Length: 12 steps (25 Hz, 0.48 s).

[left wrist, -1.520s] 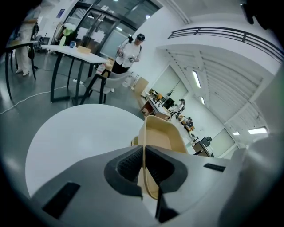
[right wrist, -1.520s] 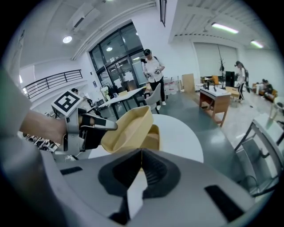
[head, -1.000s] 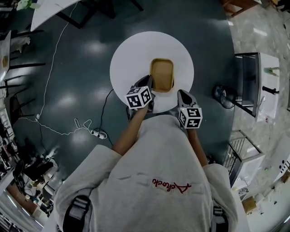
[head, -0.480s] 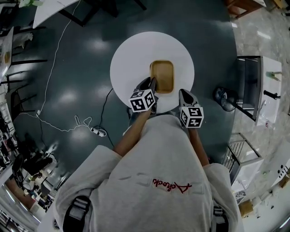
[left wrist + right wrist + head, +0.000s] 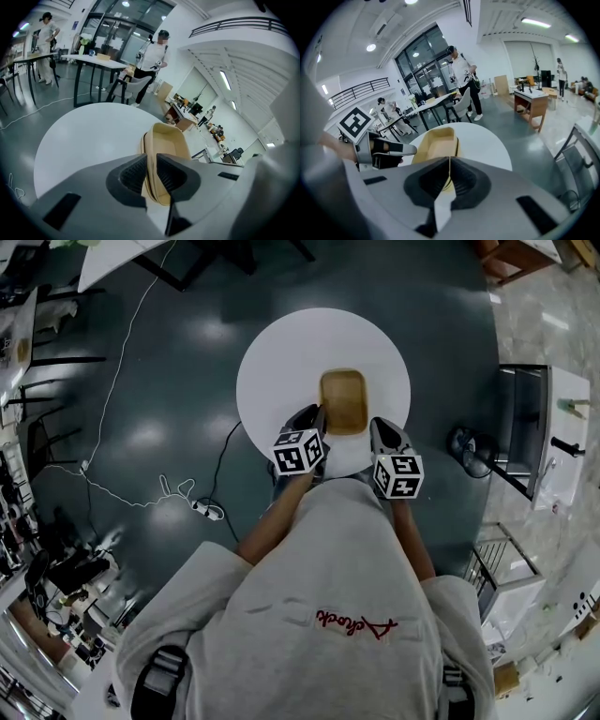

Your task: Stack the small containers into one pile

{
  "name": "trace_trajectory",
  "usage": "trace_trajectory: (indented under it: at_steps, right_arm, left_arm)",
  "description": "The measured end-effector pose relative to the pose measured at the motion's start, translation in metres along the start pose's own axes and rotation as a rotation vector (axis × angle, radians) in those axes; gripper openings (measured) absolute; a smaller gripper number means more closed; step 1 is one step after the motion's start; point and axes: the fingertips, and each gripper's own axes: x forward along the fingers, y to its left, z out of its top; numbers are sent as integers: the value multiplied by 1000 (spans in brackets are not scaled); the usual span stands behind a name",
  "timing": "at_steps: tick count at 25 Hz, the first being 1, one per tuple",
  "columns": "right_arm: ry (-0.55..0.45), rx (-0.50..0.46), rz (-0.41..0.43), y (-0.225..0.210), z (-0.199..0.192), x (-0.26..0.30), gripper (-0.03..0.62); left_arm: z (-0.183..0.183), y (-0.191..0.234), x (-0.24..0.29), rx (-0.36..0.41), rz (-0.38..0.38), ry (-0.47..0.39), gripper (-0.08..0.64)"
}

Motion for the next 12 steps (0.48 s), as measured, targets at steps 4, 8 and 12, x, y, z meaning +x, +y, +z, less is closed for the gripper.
trace_trajectory:
  at_steps: [4,8,12]
  right_arm:
    - [20,4,2,2,-3,7,23]
    - [8,3,3,-2,7,13,23]
    - [18,-6,10,-3,12,22,23]
  left_arm:
    - [5,5,4,10,2,4,66]
    - [30,1,10,76,-3,-34,66]
    - [48,7,22,134,8,-41,66]
